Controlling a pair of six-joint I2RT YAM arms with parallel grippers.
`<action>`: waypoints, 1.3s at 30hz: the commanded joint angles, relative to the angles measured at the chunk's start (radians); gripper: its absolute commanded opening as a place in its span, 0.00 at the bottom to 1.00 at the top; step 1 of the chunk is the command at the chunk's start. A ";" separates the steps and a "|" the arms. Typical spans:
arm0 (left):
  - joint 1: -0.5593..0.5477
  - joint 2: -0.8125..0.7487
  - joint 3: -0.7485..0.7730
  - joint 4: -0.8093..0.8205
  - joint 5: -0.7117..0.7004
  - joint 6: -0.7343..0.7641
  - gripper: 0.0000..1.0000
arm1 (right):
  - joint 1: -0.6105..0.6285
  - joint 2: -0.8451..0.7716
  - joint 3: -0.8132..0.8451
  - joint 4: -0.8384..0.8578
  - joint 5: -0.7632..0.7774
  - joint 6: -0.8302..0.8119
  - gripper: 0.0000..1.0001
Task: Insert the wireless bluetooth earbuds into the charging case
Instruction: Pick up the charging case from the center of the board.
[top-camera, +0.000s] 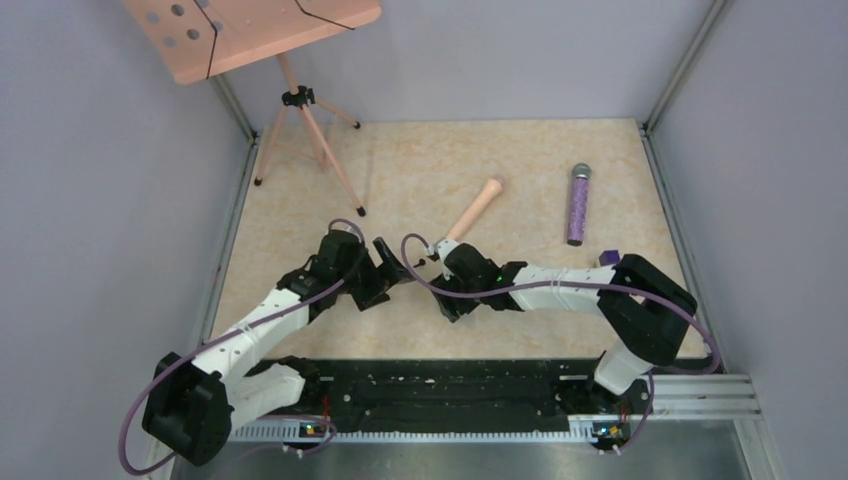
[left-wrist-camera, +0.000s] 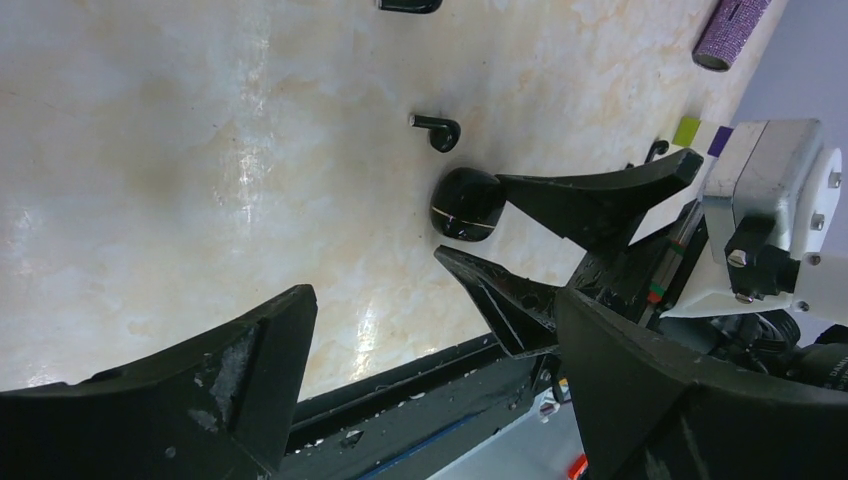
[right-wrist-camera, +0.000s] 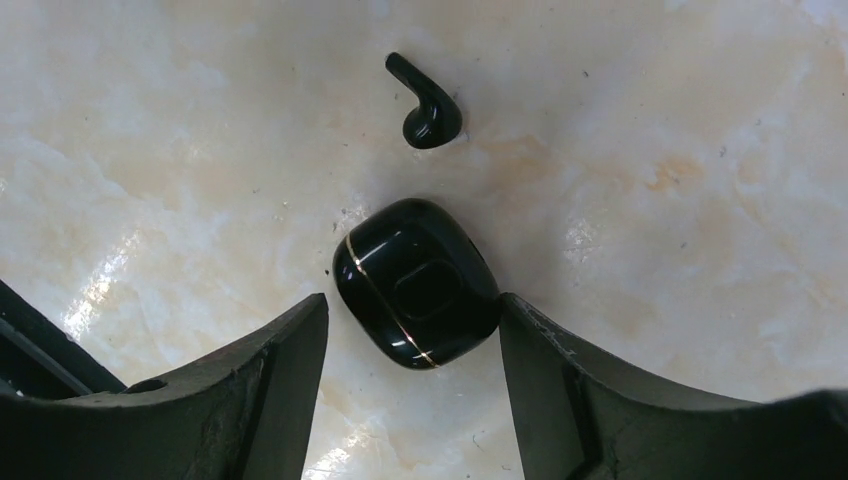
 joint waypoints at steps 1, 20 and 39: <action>-0.010 -0.001 -0.007 0.063 0.007 -0.040 0.93 | 0.013 0.036 0.042 -0.004 -0.032 -0.021 0.64; -0.012 -0.052 -0.070 0.060 -0.022 -0.074 0.93 | -0.100 -0.006 0.020 0.065 -0.256 -0.092 0.96; -0.012 -0.051 -0.074 0.066 -0.017 -0.070 0.92 | -0.070 0.021 -0.013 0.021 -0.253 -0.093 0.81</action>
